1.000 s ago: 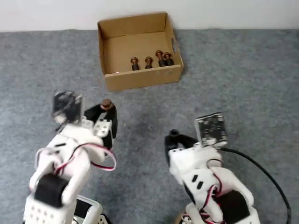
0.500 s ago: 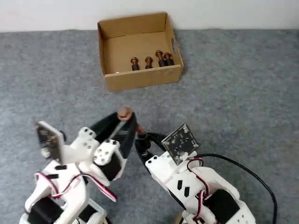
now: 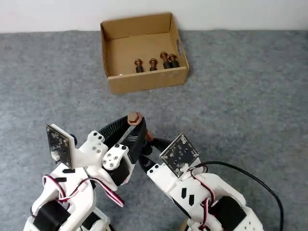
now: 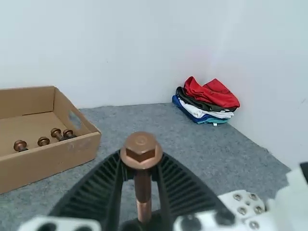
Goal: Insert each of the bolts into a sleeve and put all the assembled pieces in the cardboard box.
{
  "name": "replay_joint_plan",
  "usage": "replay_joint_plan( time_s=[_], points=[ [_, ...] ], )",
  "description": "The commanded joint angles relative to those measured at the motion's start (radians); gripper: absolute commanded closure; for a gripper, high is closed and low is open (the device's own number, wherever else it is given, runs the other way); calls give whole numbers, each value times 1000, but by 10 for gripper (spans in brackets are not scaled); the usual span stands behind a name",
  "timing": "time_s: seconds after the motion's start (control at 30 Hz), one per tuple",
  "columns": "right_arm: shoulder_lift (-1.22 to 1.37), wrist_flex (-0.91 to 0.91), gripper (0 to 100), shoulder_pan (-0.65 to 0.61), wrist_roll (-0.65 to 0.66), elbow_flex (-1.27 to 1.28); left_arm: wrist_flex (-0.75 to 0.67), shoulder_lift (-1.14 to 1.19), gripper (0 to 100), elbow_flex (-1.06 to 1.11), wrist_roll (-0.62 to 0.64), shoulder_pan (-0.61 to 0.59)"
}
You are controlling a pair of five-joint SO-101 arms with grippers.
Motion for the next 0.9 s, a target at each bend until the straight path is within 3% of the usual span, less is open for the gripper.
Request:
replay_joint_plan(
  time_s=[0.0, 0.87],
  points=[
    [-7, -21, 990, 35, 9, -17, -28, -8, 994, -50, -26, -25],
    [-8, -27, 990, 36, 14, -15, 110, -6, 995, -77, -25, -26]
  ],
)
